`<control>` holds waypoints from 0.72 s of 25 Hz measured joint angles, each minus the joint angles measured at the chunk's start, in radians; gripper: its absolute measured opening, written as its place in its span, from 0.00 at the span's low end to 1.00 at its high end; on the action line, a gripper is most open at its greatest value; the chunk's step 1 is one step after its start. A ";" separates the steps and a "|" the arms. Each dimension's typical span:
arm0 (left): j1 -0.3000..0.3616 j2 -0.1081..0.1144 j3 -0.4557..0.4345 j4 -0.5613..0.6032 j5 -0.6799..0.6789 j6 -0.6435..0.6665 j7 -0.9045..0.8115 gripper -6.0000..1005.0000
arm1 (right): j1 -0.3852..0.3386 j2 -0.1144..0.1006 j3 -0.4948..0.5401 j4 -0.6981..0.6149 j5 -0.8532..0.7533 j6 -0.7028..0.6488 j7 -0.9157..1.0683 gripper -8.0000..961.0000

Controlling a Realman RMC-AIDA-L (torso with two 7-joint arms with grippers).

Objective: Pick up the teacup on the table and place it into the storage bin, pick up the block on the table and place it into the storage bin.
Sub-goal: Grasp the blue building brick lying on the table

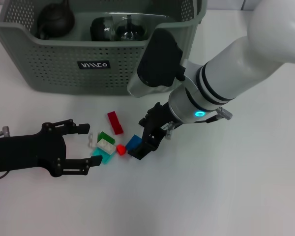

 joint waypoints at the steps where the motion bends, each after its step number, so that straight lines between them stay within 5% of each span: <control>1: 0.000 -0.001 0.001 0.000 0.000 -0.002 0.000 0.87 | 0.000 0.001 -0.004 0.000 0.000 0.005 0.000 0.93; 18: -0.004 -0.002 0.002 -0.013 0.000 -0.009 0.000 0.87 | 0.000 0.006 -0.062 0.001 0.005 0.048 0.014 0.92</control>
